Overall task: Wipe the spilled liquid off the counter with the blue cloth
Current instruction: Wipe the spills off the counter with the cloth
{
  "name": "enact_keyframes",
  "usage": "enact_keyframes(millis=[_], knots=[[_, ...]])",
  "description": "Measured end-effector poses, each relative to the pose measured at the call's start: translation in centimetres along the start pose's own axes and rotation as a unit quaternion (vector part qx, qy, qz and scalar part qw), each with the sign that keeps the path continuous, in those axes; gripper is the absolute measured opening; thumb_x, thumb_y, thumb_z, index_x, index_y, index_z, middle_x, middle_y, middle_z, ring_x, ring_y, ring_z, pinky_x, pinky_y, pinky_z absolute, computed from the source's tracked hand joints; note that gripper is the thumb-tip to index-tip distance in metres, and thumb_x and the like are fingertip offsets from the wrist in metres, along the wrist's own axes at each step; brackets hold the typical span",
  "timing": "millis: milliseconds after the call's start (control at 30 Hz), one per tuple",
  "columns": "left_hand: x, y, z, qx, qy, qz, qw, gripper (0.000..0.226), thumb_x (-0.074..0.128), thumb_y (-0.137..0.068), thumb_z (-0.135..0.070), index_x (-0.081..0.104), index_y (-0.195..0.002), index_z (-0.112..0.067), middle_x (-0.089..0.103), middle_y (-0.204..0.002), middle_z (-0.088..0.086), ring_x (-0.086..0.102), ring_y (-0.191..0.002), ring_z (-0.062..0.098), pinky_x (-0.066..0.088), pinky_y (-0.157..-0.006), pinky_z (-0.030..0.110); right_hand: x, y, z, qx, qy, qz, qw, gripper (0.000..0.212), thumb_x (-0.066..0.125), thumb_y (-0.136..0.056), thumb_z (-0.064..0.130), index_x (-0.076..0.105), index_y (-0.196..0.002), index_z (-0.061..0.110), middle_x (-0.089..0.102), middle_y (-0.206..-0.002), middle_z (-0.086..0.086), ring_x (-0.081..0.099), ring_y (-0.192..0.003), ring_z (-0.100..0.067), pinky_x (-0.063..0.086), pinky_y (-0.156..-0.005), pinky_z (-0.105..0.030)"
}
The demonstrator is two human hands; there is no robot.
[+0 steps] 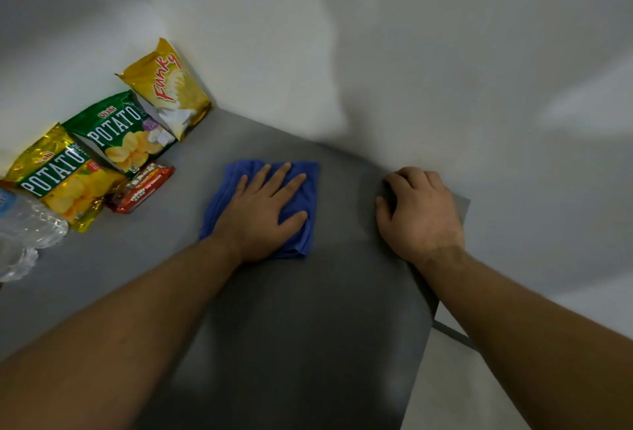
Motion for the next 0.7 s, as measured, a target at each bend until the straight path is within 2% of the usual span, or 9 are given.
enact_keyframes(millis=[67, 200, 300, 467, 600, 700], knots=[[-0.1, 1.1, 1.1, -0.012, 0.010, -0.004, 1.000, 0.076, 0.020, -0.089, -0.076, 0.006, -0.159, -0.049, 0.001, -0.171, -0.015, -0.001, -0.158, 0.021, 0.001, -0.127, 0.054, -0.2, 0.2, -0.3, 0.010, -0.003, -0.009, 1.000, 0.040, 0.055, -0.095, 0.039, 0.069, -0.120, 0.012, 0.062, -0.124, -0.008, 0.052, -0.116, -0.031, 0.046, -0.097, -0.047], [0.2, -2.1, 2.0, -0.078, -0.021, 0.031, 0.996, 0.077, 0.015, -0.088, -0.079, 0.001, -0.158, -0.050, -0.005, -0.171, -0.011, -0.005, -0.158, 0.029, 0.000, -0.123, 0.065, -1.2, 0.9, -1.1, 0.052, -0.003, -0.059, 0.997, 0.028, 0.057, -0.094, 0.033, 0.073, -0.106, 0.013, 0.064, -0.117, -0.006, 0.053, -0.110, -0.031, 0.044, -0.088, -0.044], [0.3, -4.3, 0.9, -0.101, -0.033, 0.038, 0.994, 0.072, 0.018, -0.094, -0.075, 0.000, -0.158, -0.049, -0.006, -0.172, -0.007, -0.005, -0.157, 0.034, 0.001, -0.121, 0.069, -1.4, 1.1, -2.1, 0.069, -0.008, -0.047, 0.996, 0.025, 0.056, -0.096, 0.028, 0.072, -0.108, 0.013, 0.064, -0.115, -0.007, 0.054, -0.108, -0.032, 0.046, -0.086, -0.045], [0.4, -2.1, -3.4, -0.040, -0.032, 0.029, 0.998, 0.073, 0.018, -0.093, -0.074, 0.002, -0.159, -0.047, -0.004, -0.172, -0.008, -0.005, -0.158, 0.032, -0.001, -0.123, 0.065, -1.4, 1.8, -3.1, 0.002, -0.002, -0.042, 0.999, 0.028, 0.055, -0.101, 0.026, 0.070, -0.120, 0.013, 0.064, -0.124, -0.008, 0.054, -0.115, -0.033, 0.046, -0.092, -0.045], [0.5, 3.1, -5.8, 0.032, -0.006, 0.009, 0.999, 0.076, 0.019, -0.090, -0.075, 0.007, -0.160, -0.046, -0.001, -0.171, -0.012, -0.004, -0.159, 0.024, 0.000, -0.126, 0.058, -1.2, 1.7, -3.1, 0.018, -0.009, -0.037, 0.999, 0.028, 0.054, -0.102, 0.025, 0.068, -0.122, 0.012, 0.063, -0.126, -0.009, 0.053, -0.117, -0.034, 0.043, -0.097, -0.046], [0.2, 3.5, -4.1, 0.013, -0.005, 0.007, 1.000, 0.077, 0.020, -0.088, -0.076, 0.010, -0.159, -0.047, 0.001, -0.171, -0.015, -0.002, -0.159, 0.023, 0.002, -0.126, 0.058, -1.3, 1.9, -3.2, 0.019, -0.015, -0.035, 0.999, 0.030, 0.052, -0.102, 0.026, 0.067, -0.125, 0.014, 0.062, -0.129, -0.008, 0.051, -0.122, -0.032, 0.040, -0.104, -0.046]])
Point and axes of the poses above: each hand's wrist, its own y-axis away from the middle knuckle, its own x-axis out of the palm, z = x × y, the point moved 10 cm from there along -y, towards the middle knuckle
